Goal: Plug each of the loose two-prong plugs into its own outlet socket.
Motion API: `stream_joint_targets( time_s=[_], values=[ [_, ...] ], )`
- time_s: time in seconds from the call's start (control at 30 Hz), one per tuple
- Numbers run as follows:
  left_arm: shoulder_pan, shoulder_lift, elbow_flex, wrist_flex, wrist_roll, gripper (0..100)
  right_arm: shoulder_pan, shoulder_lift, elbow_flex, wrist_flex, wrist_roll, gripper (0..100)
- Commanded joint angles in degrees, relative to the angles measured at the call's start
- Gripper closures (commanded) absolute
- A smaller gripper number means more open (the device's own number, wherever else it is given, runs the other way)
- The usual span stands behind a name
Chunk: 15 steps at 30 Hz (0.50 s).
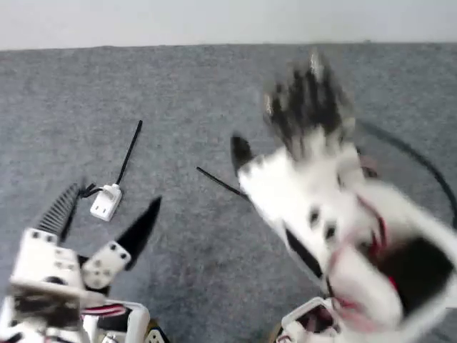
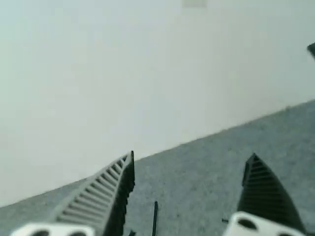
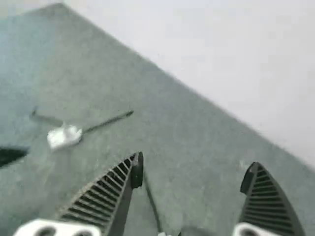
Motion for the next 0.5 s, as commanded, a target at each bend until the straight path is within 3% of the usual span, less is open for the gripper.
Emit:
stream_joint_targets(
  time_s=[0.0, 0.17, 0.33, 0.47],
  values=[
    [0.88, -14.59, 22.11, -1.67, -3.52, 65, 0.13, -18.86, 31.56, -6.81, 1.32, 68.1],
    [0.53, -12.48, 40.84, -9.05, -3.69, 65, 3.91, -44.62, 67.87, -20.79, 9.32, 68.1],
    [0.35, -13.63, 49.98, -15.21, -3.34, 65, 12.97, -69.93, 92.66, -29.49, 9.67, 68.1],
    [0.70, -13.63, 55.78, -15.65, -3.34, 65, 20.70, -65.27, 99.96, -32.40, 9.58, 68.1]
  ],
)
